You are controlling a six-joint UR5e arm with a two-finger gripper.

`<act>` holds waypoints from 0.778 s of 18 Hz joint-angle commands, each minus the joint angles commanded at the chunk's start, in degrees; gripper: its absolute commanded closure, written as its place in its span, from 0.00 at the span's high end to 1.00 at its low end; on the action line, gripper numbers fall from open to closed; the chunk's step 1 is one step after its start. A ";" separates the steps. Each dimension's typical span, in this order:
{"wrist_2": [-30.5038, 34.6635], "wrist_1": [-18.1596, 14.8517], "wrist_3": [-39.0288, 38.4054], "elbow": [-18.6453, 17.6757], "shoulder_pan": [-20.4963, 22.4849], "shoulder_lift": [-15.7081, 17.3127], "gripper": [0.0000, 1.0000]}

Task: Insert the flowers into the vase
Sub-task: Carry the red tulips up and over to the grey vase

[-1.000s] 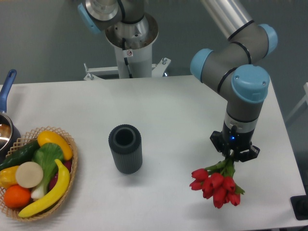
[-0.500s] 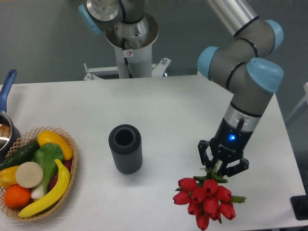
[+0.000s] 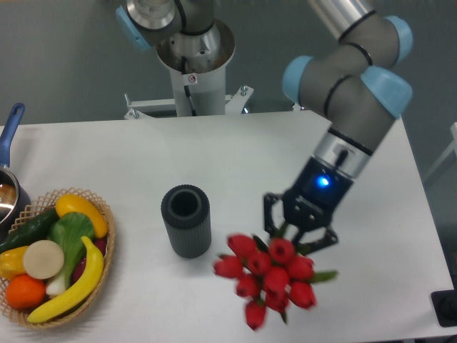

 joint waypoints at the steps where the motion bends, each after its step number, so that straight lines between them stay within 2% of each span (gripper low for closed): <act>1: -1.32 0.00 0.00 -0.79 0.09 0.97 0.12; 6: -7.30 2.02 0.62 -0.89 -0.09 2.12 0.12; 11: -12.48 2.03 0.62 -4.31 -0.79 4.40 0.13; 14: -13.46 2.11 0.70 -8.26 -0.70 7.03 0.14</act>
